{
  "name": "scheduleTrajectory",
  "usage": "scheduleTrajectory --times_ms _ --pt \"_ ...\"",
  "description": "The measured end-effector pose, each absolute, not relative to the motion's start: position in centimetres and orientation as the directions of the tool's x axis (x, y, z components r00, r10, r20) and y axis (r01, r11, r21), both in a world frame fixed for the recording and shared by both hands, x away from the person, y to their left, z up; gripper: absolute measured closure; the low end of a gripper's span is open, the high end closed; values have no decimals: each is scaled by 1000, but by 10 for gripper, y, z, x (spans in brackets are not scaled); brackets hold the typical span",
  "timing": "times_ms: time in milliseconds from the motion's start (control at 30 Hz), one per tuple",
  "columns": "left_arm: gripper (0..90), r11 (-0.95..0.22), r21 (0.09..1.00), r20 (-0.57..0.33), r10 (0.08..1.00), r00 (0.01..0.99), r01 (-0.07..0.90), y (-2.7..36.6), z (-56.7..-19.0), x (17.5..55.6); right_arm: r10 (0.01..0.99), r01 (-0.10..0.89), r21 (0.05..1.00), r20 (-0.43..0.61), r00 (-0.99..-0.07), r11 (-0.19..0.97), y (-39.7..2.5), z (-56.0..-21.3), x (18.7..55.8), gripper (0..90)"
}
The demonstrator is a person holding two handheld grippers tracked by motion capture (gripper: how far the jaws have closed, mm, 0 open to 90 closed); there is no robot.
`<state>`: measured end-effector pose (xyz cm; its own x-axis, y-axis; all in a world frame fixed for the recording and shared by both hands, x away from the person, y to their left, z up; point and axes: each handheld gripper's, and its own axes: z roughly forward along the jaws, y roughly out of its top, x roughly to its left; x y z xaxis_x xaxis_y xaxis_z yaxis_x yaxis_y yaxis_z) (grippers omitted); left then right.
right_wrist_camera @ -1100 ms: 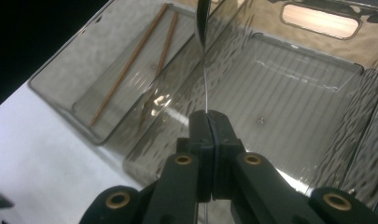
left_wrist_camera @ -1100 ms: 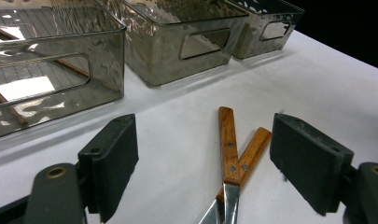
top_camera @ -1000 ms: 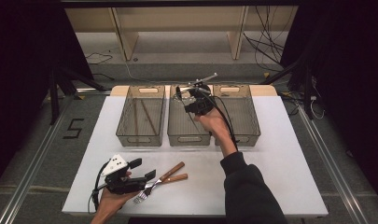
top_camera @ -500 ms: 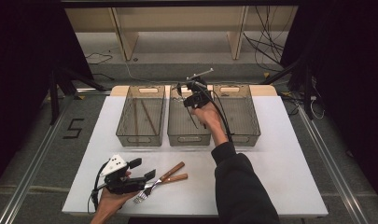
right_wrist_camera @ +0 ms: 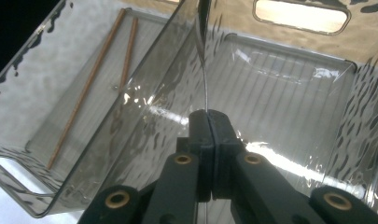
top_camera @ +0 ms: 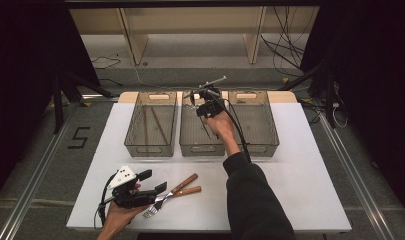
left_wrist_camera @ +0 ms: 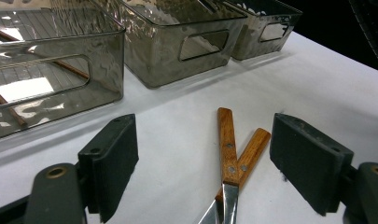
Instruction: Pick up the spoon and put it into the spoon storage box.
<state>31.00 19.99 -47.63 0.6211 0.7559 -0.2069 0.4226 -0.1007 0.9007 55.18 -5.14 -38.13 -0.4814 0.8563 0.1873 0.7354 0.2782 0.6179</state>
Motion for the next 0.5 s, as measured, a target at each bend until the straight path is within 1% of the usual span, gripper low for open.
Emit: scheduleTrajectory --times_ms 333,500 --pt "232 -110 899 -203 754 625 424 201 -476 310 863 740 608 168 -476 290 -47 -392 553 899" --pt "231 -115 898 -199 754 626 424 200 -476 310 869 756 591 178 -462 282 -48 -399 554 895"
